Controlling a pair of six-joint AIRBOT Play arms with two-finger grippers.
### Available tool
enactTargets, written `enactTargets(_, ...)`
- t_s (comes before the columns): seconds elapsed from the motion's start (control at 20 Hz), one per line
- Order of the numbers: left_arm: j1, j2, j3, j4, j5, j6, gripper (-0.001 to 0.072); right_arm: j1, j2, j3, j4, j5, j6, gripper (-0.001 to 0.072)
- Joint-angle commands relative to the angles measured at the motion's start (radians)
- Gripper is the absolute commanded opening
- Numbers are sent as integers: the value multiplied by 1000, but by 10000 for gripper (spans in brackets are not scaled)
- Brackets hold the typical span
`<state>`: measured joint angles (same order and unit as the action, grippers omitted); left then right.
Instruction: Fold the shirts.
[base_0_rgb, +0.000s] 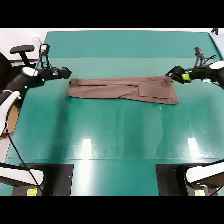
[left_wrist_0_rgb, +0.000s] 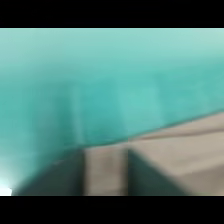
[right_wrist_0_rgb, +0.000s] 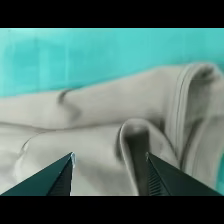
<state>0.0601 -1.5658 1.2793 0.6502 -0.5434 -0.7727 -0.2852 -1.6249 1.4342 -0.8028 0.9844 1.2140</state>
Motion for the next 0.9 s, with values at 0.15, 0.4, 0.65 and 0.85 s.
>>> enactTargets(0.15,-145,-30,125,31,-314,-210,18,-175,26,0,-3,298,-73,622)
enactTargets(0.4,-366,-163,135,18,-273,-358,17,-184,-90,0,1,337,-118,711)
enactTargets(0.65,-470,-276,232,28,-250,-459,17,-145,-184,0,63,327,-164,712)
enactTargets(0.85,-470,-308,252,112,-273,-574,17,-119,-224,0,78,304,-210,712)
